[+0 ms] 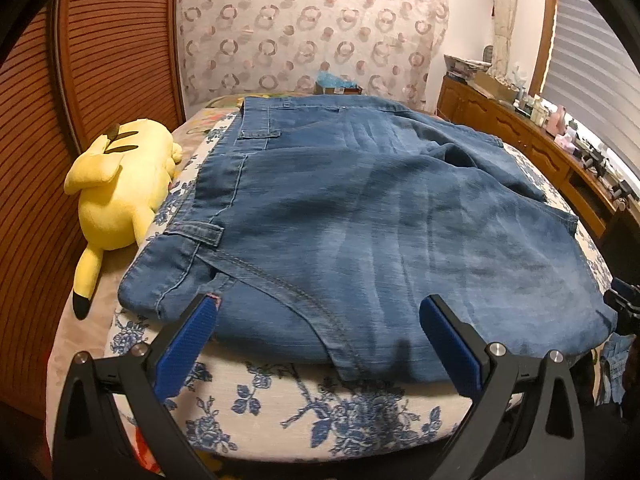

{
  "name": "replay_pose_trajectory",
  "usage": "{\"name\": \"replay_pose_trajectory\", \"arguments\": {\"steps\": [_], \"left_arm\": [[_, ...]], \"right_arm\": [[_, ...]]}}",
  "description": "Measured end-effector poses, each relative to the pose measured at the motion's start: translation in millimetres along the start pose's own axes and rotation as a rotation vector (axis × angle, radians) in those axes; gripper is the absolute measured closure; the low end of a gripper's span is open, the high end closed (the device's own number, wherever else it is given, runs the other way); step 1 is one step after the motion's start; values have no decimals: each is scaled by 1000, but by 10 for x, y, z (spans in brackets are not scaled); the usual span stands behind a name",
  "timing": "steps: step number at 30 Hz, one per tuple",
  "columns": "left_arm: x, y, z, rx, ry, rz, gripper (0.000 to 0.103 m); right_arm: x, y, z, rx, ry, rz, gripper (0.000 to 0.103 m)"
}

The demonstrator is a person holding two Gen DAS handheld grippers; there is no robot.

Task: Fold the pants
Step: 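Lower both tools to the jeans and close the right tool on a hem, then close the left tool on the waistband edge while the right tool holds the hem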

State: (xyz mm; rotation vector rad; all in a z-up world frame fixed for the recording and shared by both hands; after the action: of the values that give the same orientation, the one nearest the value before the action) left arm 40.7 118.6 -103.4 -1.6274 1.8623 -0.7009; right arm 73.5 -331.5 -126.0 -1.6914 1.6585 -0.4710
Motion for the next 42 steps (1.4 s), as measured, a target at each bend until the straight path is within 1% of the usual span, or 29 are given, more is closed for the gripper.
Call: {"name": "replay_pose_trajectory", "arguments": {"steps": [5,7,12,13,15,16,17,18,21,24,30,33,34,38,39,41,42], "left_arm": [[-55,29,0,9,-9,6,0],[-112,50,-3,13,-27,-6,0],[-276,108,-13,18,-63,-33,0],[-304,119,-12,18,-68,-35,0],[-375,150,-14,16,-80,-43,0],[-412,166,-19,19,-84,-49,0],[-434,177,-27,22,-88,-52,0],[-479,192,-35,28,-93,-58,0],[-562,214,-52,38,-103,-65,2],[-625,230,-60,46,-111,-66,5],[-845,287,-75,67,-132,-119,14],[-951,320,-58,62,-148,-136,17],[-970,327,-51,60,-148,-138,20],[-1045,367,2,45,-159,-150,38],[-1060,377,23,40,-159,-153,40],[-1088,398,72,26,-158,-156,47],[-1107,415,100,20,-155,-161,48]], "right_arm": [[-13,64,27,-34,-7,-8,25],[-23,82,41,-44,-16,-8,30],[-64,111,82,-65,-24,-19,46],[-77,118,79,-66,-27,-27,47],[-86,124,79,-66,-31,-30,56],[-97,127,82,-65,-27,-33,58],[-99,128,82,-63,-25,-36,65],[-100,129,84,-63,-26,-37,75],[-103,120,93,-65,-41,-35,90],[-139,110,99,-63,-57,-42,92],[-176,84,87,-47,-71,-44,95],[-189,53,83,-37,-71,-47,95],[-192,44,83,-35,-71,-47,95],[-196,28,98,-34,-70,-49,95],[-190,30,99,-35,-70,-50,95],[-187,25,104,-36,-70,-50,95],[-187,24,105,-35,-70,-49,95]]}}
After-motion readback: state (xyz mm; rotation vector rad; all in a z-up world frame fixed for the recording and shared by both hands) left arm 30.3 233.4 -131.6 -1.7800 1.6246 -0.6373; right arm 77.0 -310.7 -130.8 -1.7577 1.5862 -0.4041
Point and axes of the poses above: each gripper's, at about its wrist camera, not at the fingertips, and z roughly the way its jaws point, x to its right, y to its underside, the point moved 1 cm from there along z, roughly the way its jaws point, and after that the axes turned 15 degrees about z, right-handed, at the moved point
